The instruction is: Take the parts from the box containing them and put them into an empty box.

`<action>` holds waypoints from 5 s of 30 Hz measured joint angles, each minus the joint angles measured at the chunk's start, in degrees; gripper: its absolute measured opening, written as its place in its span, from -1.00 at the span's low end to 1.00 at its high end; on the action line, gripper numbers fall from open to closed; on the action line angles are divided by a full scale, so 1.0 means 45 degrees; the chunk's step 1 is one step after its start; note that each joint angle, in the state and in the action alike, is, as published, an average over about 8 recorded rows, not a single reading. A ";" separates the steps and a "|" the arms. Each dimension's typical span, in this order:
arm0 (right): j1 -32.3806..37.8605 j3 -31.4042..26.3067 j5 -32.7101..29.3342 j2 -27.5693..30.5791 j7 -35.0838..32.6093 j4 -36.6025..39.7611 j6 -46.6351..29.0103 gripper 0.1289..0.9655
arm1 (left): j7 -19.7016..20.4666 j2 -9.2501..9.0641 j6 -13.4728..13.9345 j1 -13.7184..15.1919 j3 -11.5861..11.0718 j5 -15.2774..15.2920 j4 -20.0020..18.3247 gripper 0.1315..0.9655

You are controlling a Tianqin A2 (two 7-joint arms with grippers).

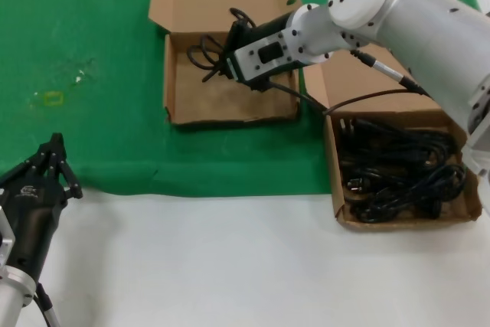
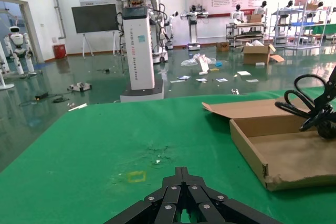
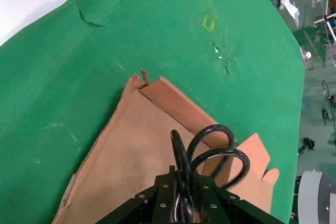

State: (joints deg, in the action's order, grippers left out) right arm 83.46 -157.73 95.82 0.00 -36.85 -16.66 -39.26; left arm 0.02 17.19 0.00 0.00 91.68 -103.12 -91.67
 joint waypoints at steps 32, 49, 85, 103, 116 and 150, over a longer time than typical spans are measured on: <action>0.0303 0.0000 0.1785 0.0000 -0.0206 0.0485 -0.0104 0.08 | 0.0000 0.0000 0.0000 0.0000 0.0000 0.0000 0.0000 -0.97; 0.0534 0.0013 0.2960 0.0003 -0.0440 0.0931 -0.0262 0.72 | 0.0000 0.0000 0.0000 0.0000 0.0000 0.0000 0.0000 -0.95; -0.7233 0.5981 0.2417 0.1557 0.3070 -0.6229 0.3396 1.00 | -0.0001 0.0000 0.0000 0.0000 0.0000 -0.0003 0.0000 0.36; -1.1825 0.9512 0.2096 0.2476 0.5142 -1.0465 0.5559 1.00 | -0.0004 0.0000 0.0000 0.0000 0.0000 -0.0003 0.0000 0.89; -1.5148 1.2066 0.1862 0.3140 0.6641 -1.3530 0.7124 1.00 | -0.0006 0.0000 0.0000 0.0000 -0.0001 -0.0003 0.0000 1.00; -1.7906 1.4187 0.1669 0.3691 0.7899 -1.6077 0.8423 1.00 | -0.0004 0.0000 0.0000 0.0000 0.0000 -0.0004 0.0000 1.00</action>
State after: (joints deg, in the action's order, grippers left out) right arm 2.89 -93.89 103.33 16.61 -1.30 -89.01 -1.36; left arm 0.00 17.19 0.00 0.00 91.67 -103.13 -91.67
